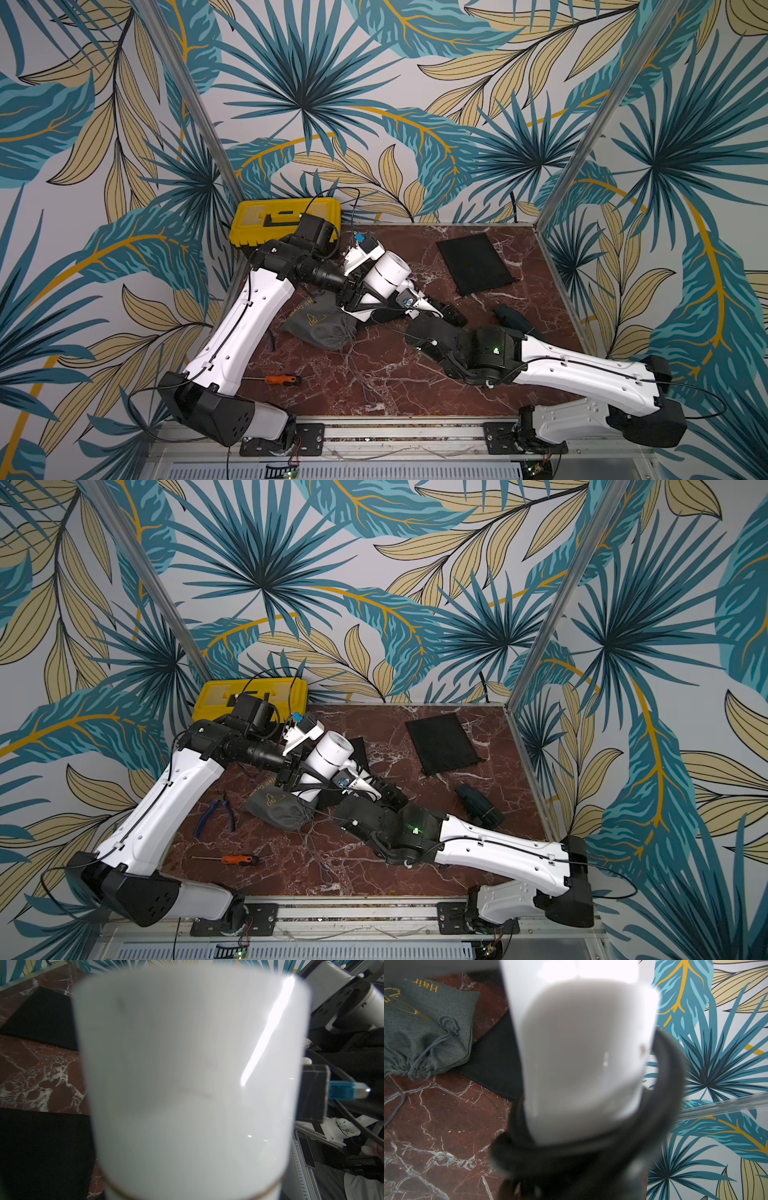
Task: Pack away hair dryers
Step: Pick up the hair dryer from the center of the board.
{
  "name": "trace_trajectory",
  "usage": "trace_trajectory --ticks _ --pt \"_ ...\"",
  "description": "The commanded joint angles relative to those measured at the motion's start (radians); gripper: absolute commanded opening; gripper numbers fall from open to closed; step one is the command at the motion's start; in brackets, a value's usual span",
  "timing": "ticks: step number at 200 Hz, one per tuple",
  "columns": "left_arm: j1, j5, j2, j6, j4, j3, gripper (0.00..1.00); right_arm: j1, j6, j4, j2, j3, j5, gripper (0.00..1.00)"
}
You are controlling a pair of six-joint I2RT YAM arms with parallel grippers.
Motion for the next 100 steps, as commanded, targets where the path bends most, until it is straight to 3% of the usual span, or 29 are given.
trace_trajectory --ticks 1,15,100 --pt "-0.007 0.068 -0.005 0.035 -0.017 -0.036 0.29 0.008 0.043 0.170 -0.045 0.002 -0.015 0.00" --pt "-0.008 0.077 0.005 0.021 -0.016 -0.034 0.00 0.008 0.058 0.187 -0.049 0.006 -0.053 0.00" --pt "-0.006 0.076 0.068 -0.070 -0.012 0.035 0.00 0.009 0.283 0.234 -0.073 0.013 -0.445 0.00"
